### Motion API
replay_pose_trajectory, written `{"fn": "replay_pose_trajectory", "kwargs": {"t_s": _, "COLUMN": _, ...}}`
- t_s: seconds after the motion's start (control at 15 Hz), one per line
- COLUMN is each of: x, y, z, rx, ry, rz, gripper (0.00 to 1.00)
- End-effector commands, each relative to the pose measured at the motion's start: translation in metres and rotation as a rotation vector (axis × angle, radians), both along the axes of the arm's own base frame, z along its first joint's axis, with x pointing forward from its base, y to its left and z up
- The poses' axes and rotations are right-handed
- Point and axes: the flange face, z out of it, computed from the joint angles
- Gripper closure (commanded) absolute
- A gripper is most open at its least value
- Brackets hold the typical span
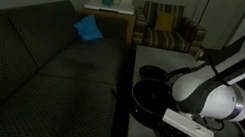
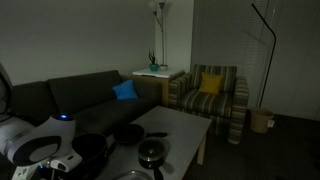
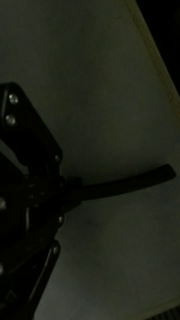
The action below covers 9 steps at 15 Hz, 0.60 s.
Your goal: Take the wooden spoon and place it in the the black pot
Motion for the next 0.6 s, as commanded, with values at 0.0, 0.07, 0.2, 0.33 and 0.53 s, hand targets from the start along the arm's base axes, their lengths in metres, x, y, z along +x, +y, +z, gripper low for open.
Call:
{"fn": "replay_pose_trajectory", "kwargs": {"t_s": 0.0, "x": 0.003, "y": -0.003, "z": 0.001, "rx": -0.032, "ry": -0.025, "rz": -0.018, "gripper": 0.97}}
{"fn": "replay_pose_trajectory", "kwargs": {"t_s": 0.07, "x": 0.004, "y": -0.004, "z": 0.001, "rx": -0.033, "ry": -0.027, "rz": -0.021, "gripper": 0.97}}
{"fn": "replay_pose_trajectory", "kwargs": {"t_s": 0.2, "x": 0.004, "y": -0.006, "z": 0.003, "rx": -0.037, "ry": -0.034, "rz": -0.032, "gripper": 0.97}}
{"fn": "replay_pose_trajectory", "kwargs": {"t_s": 0.33, "x": 0.005, "y": -0.009, "z": 0.008, "rx": -0.045, "ry": -0.042, "rz": -0.052, "gripper": 0.97}}
{"fn": "replay_pose_trajectory", "kwargs": {"t_s": 0.53, "x": 0.009, "y": -0.018, "z": 0.012, "rx": -0.055, "ry": -0.057, "rz": -0.079, "gripper": 0.97}}
